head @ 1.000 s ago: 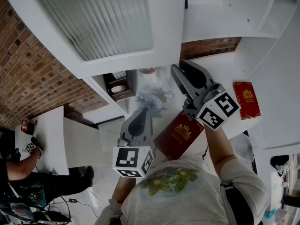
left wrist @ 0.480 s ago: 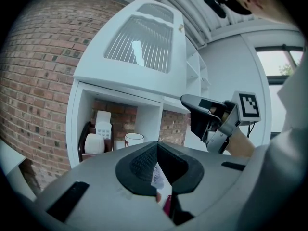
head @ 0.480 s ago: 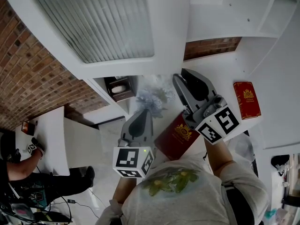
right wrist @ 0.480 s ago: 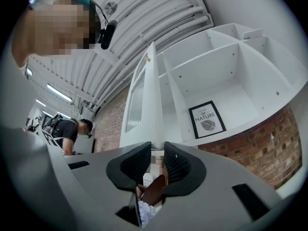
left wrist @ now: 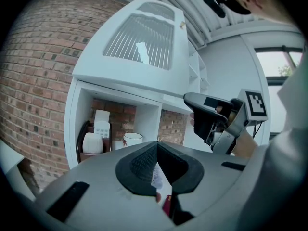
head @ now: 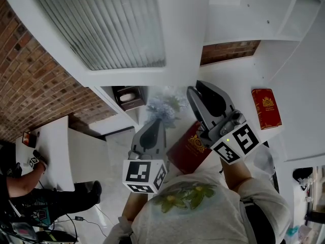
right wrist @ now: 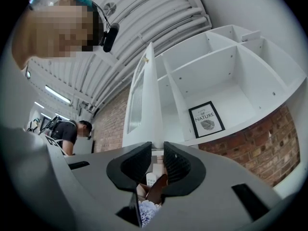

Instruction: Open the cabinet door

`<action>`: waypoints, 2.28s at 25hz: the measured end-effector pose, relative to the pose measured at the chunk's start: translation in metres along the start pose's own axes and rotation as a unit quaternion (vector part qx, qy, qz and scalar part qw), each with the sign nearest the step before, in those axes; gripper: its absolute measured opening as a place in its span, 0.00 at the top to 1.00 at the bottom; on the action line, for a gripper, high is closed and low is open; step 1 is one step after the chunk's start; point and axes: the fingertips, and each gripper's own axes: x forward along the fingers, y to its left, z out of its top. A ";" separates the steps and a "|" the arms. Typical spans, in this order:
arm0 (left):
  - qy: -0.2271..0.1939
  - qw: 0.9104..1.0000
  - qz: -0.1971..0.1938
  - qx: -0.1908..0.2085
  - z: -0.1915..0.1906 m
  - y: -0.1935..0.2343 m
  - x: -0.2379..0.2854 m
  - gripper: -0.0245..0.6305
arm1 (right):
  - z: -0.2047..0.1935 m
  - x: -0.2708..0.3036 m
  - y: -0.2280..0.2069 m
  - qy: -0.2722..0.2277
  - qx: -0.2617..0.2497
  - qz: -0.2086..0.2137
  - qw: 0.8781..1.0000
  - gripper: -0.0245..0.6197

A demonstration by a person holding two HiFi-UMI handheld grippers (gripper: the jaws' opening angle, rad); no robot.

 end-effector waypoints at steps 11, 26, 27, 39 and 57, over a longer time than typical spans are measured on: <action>-0.002 1.000 -0.005 0.001 -0.001 -0.003 -0.002 0.95 | 0.000 -0.007 0.008 -0.002 0.007 0.000 1.000 0.83; -0.007 1.000 -0.005 0.003 0.001 -0.005 -0.011 0.95 | 0.002 -0.011 0.015 0.001 0.012 -0.003 1.000 0.84; -0.007 1.000 -0.006 0.003 0.001 -0.005 -0.012 0.95 | 0.002 -0.012 0.015 0.001 0.012 -0.003 1.000 0.84; -0.010 1.000 -0.008 0.006 0.001 -0.011 -0.031 0.95 | 0.004 -0.021 0.028 0.005 0.008 -0.007 1.000 0.84; 0.001 1.000 -0.027 0.011 0.005 -0.015 -0.071 0.95 | 0.005 -0.038 0.060 0.017 0.004 -0.035 0.999 0.85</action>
